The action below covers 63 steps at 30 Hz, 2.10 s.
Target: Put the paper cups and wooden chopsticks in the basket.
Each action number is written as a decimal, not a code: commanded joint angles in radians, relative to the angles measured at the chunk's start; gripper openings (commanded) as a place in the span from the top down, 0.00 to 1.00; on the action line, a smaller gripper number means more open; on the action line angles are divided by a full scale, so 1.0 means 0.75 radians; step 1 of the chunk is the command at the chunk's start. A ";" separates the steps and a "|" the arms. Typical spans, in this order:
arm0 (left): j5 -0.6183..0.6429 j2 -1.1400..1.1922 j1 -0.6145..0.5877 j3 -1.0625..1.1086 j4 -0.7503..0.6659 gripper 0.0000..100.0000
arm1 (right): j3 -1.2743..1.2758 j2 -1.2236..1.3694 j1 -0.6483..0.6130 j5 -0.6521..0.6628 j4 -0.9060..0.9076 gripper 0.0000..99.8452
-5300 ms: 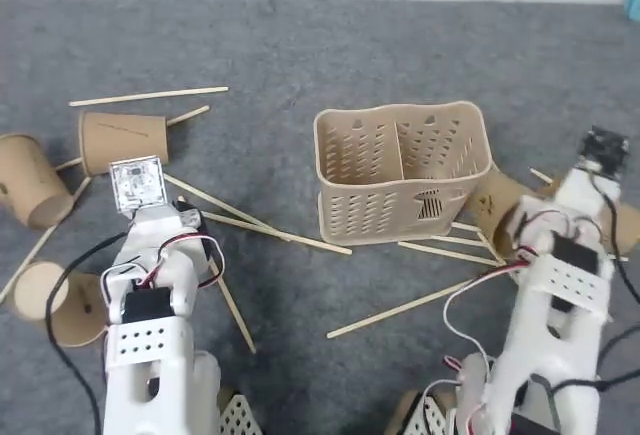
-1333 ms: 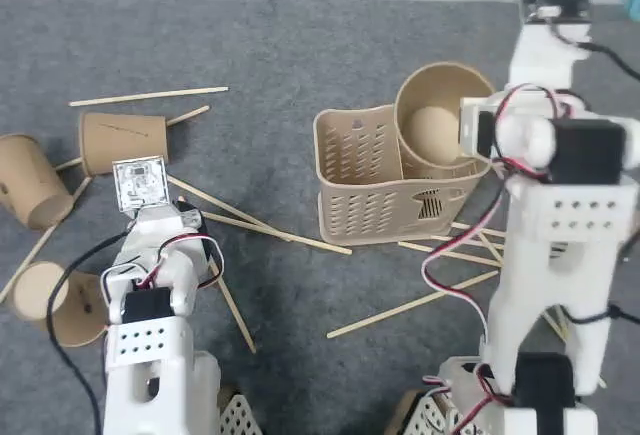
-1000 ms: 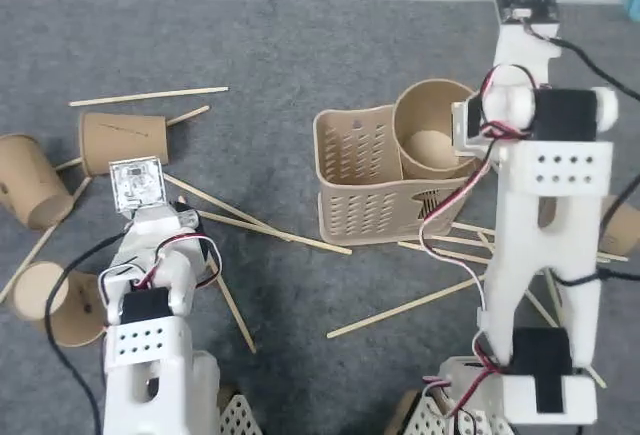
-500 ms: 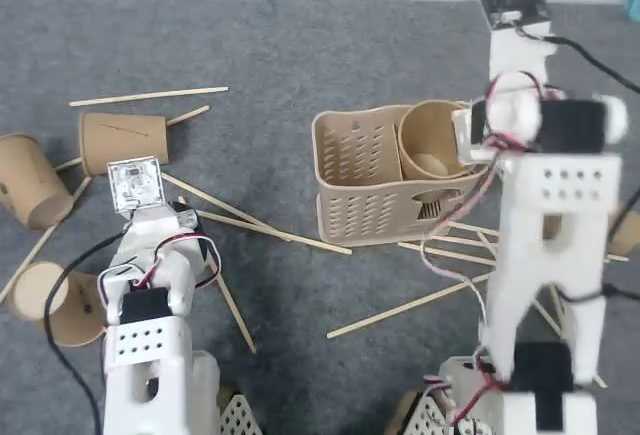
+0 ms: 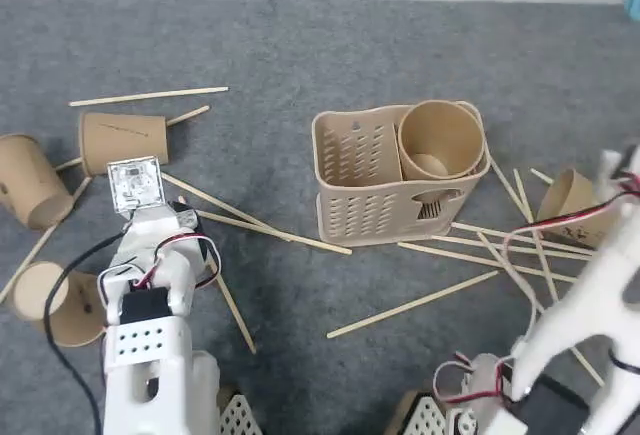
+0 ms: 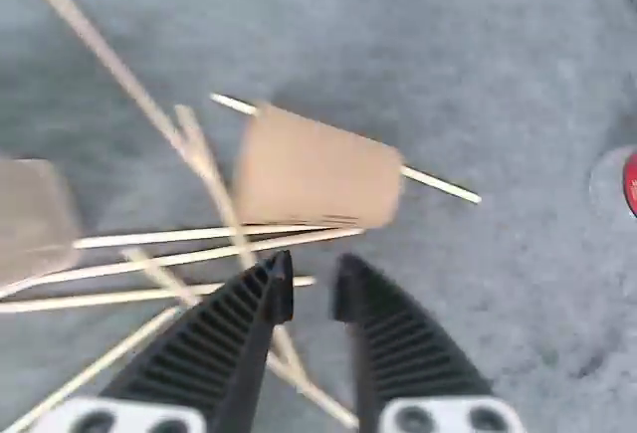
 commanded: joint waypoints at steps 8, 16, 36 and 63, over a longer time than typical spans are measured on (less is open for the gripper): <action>-0.014 0.006 0.000 -0.024 -0.031 0.99 | 0.542 0.099 0.244 0.131 -0.705 0.99; -0.014 0.006 0.000 -0.024 -0.031 0.99 | 0.556 0.416 0.275 0.123 -0.969 0.99; -0.014 0.008 0.002 -0.024 -0.037 0.99 | 0.354 0.637 0.230 0.127 -0.979 0.99; -0.014 0.008 0.002 -0.024 -0.033 0.99 | -0.217 1.179 0.584 0.178 -0.834 0.99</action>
